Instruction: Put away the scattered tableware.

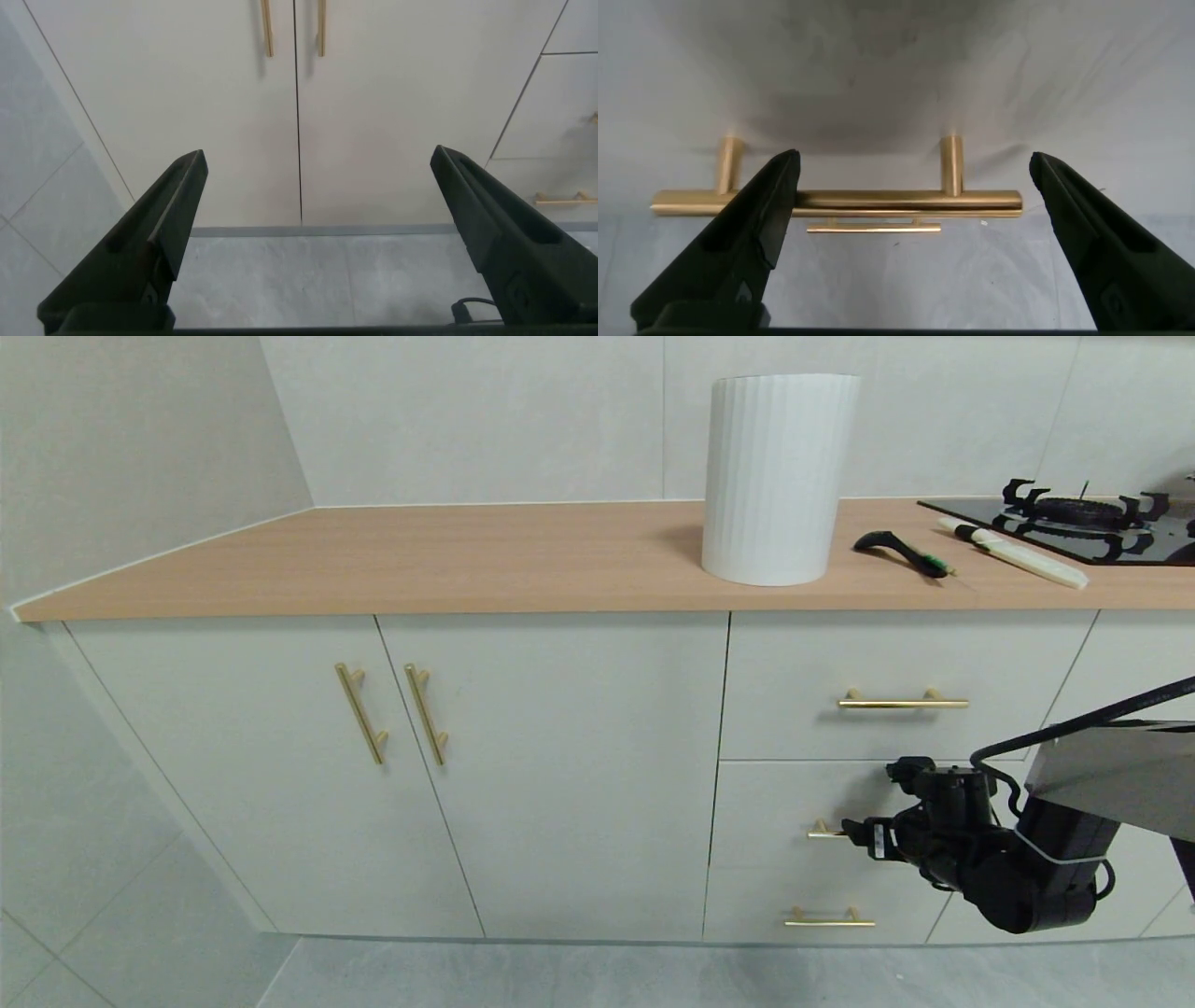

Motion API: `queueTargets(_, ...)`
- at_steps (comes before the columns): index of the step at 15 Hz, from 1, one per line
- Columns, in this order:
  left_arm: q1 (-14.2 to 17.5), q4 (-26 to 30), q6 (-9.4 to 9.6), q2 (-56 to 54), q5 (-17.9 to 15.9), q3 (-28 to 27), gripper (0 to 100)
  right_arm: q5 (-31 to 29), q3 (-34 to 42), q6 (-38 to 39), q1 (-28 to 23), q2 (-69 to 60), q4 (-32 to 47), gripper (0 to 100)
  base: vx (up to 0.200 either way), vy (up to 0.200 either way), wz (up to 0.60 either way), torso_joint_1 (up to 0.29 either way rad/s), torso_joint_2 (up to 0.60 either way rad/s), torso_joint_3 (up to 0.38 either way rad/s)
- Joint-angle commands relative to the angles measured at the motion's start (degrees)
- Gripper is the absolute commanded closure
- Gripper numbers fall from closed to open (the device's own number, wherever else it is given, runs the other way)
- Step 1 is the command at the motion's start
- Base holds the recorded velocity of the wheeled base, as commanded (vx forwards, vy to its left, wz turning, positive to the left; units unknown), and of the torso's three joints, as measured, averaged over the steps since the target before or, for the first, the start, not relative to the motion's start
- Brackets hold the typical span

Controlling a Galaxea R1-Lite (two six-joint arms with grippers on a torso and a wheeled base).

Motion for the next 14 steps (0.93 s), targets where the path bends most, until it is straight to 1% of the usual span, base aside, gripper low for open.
queueTargets(1,0.0,0.0,0.0,0.0,0.0,0.0,0,-0.2,-0.4,0.1,0.0,0.9,0.0,0,0.0,0.0,0.0,0.0,0.0,0.0)
queueTargets(14,0.0,0.0,0.0,0.1,0.0,0.0,0,-0.2,1.2,-0.2,0.0,0.8,1.9,0,0.0,0.0,0.0,0.0,0.0,0.0)
